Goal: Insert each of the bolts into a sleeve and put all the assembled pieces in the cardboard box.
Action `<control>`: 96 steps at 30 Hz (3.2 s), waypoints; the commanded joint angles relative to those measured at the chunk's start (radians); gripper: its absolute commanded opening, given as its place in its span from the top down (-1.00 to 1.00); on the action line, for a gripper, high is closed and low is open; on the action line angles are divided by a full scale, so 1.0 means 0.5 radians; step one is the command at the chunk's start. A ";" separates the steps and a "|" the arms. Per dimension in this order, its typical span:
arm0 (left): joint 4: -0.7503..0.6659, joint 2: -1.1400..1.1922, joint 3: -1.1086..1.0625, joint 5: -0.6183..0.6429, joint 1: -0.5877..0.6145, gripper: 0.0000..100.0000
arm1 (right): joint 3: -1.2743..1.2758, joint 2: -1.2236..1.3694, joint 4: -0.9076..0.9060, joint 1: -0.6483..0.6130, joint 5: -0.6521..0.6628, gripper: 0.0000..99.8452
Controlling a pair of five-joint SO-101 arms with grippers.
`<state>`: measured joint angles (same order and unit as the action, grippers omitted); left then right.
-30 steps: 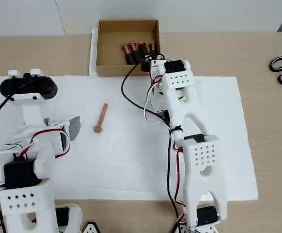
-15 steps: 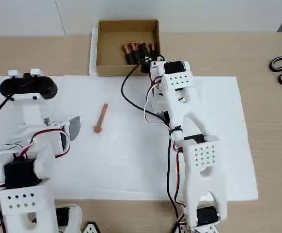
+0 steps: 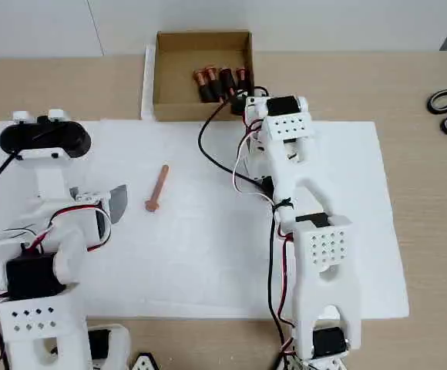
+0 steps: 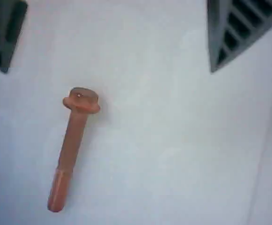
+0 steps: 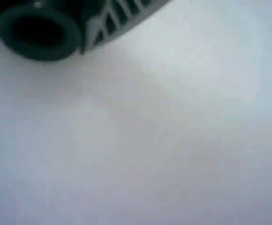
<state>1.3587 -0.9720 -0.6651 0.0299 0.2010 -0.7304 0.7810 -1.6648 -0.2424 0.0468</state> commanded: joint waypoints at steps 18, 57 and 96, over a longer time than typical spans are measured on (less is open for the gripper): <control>0.497 2.160 1.475 -0.080 -0.328 0.49 | 0.288 -0.603 -0.023 0.207 0.092 0.99; 0.061 2.771 1.471 -0.040 -0.470 0.66 | 0.288 -0.591 -0.014 0.201 0.086 0.99; 0.736 2.768 2.116 -1.660 -0.543 0.99 | 0.288 -0.591 -0.014 0.207 0.086 0.99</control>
<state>1.7177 0.4181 0.3475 -0.6697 -0.0660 -0.5800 0.5539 -1.6709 -0.1427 0.0867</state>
